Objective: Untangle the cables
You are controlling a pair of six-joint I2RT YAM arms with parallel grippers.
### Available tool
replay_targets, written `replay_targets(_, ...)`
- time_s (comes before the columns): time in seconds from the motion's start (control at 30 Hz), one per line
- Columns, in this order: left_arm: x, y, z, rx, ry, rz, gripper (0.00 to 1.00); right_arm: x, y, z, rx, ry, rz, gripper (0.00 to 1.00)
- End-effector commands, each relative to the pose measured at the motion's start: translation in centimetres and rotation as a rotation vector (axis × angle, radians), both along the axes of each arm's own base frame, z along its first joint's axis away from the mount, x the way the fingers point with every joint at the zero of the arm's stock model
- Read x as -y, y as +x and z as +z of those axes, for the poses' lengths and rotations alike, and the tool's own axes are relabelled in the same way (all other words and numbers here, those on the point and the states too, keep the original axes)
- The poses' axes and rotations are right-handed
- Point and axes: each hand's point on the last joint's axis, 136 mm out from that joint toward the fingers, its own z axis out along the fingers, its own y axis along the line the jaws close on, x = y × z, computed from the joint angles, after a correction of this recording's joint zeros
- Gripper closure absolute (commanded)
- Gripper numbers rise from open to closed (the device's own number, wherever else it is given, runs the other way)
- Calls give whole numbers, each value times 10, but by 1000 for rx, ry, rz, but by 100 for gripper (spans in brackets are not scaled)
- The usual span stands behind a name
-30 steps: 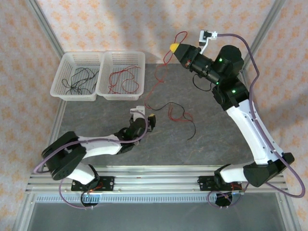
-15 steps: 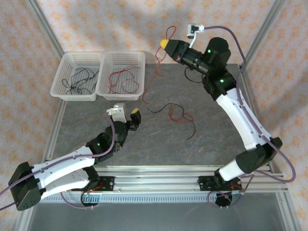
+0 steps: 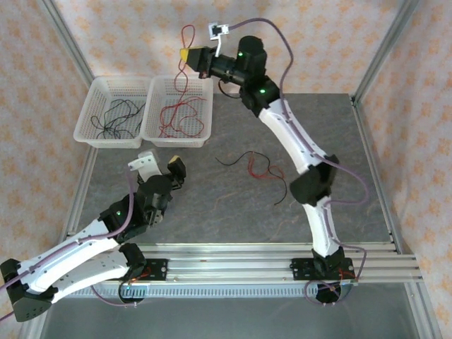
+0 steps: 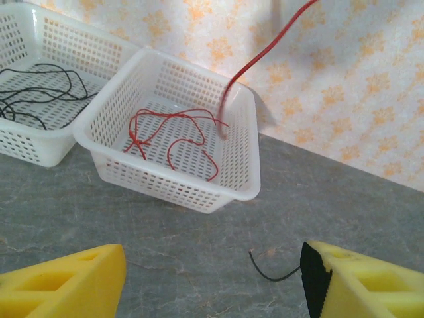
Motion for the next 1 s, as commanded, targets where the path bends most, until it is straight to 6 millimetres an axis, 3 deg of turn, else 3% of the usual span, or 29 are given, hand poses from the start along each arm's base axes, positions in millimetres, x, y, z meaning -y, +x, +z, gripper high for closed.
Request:
replay_targets(0.0,-14,-6,8,-17,32,44,29,-16,23,-33,-9,-10,8,100)
replay_targets(0.33,-12,-8,11,-21,29,22,29,-34,94,-149,-111,-69,-158,100)
replay_targets(0.7,-13,-8,13,-20,37,24,29,-32,125,-262,-291,-209,-280,100)
replay_targets(0.87,-9,-7,13,-23,30,8,29,-20,126,-323,-425,-351,-354,80)
replay_targets(0.97,-5,-5,14,-28,31,-3,29,-13,120,-333,-431,-452,-405,69)
